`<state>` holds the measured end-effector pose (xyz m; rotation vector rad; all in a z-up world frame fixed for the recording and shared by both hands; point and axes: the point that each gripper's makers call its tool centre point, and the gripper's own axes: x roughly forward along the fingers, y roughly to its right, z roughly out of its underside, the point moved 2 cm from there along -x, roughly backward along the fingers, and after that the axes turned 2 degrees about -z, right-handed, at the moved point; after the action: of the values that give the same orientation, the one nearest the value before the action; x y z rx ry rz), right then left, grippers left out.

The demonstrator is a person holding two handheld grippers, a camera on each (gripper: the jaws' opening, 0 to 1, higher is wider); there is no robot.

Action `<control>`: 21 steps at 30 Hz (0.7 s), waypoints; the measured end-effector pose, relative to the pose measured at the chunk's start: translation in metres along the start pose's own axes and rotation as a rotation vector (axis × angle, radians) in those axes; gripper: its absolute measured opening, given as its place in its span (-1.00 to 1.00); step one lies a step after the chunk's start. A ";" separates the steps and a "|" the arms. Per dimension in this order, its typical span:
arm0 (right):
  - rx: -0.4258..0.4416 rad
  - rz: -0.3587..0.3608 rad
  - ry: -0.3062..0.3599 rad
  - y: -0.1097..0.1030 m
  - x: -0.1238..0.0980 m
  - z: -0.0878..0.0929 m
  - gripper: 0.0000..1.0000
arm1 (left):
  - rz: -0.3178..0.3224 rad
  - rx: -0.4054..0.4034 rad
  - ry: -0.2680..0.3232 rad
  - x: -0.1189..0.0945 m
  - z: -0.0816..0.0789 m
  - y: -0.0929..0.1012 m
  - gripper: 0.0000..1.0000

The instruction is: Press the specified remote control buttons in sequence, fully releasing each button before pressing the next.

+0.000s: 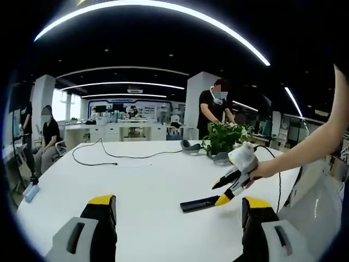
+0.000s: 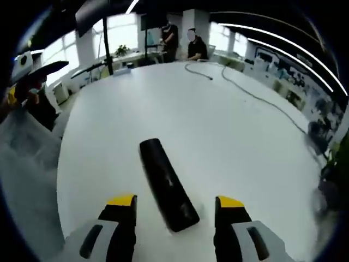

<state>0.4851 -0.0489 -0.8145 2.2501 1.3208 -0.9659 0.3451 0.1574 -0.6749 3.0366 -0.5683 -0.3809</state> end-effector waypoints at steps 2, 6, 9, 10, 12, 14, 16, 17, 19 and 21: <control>0.032 0.029 0.063 0.001 -0.007 -0.006 0.41 | 0.004 -0.001 -0.003 0.000 0.001 0.001 1.00; 0.081 0.091 0.177 -0.001 -0.027 -0.019 0.86 | 0.005 0.005 -0.004 0.000 0.001 0.001 1.00; 0.091 0.120 0.216 -0.009 -0.042 -0.026 0.98 | 0.015 -0.006 0.004 0.000 -0.001 0.003 1.00; 0.104 0.146 0.234 -0.006 -0.046 -0.027 0.98 | 0.021 -0.009 0.011 0.000 -0.002 0.003 1.00; 0.093 0.166 0.259 -0.010 -0.056 -0.031 0.98 | 0.022 -0.004 0.014 -0.001 -0.002 0.004 1.00; 0.125 0.174 0.291 -0.012 -0.065 -0.034 0.98 | 0.024 -0.002 0.011 -0.001 -0.001 0.004 1.00; 0.135 0.194 0.327 -0.016 -0.077 -0.039 0.98 | 0.025 0.001 0.008 0.000 -0.001 0.005 1.00; 0.140 0.196 0.338 -0.018 -0.081 -0.041 0.98 | 0.026 0.002 0.006 0.000 -0.001 0.005 1.00; 0.142 0.213 0.366 -0.024 -0.092 -0.044 0.98 | 0.029 -0.002 0.003 0.000 0.000 0.005 1.00; 0.142 0.222 0.379 -0.030 -0.101 -0.045 0.98 | 0.029 -0.001 0.003 0.000 0.000 0.005 1.00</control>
<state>0.4430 -0.0693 -0.7103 2.7200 1.1344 -0.5918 0.3428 0.1526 -0.6742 3.0233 -0.6114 -0.3761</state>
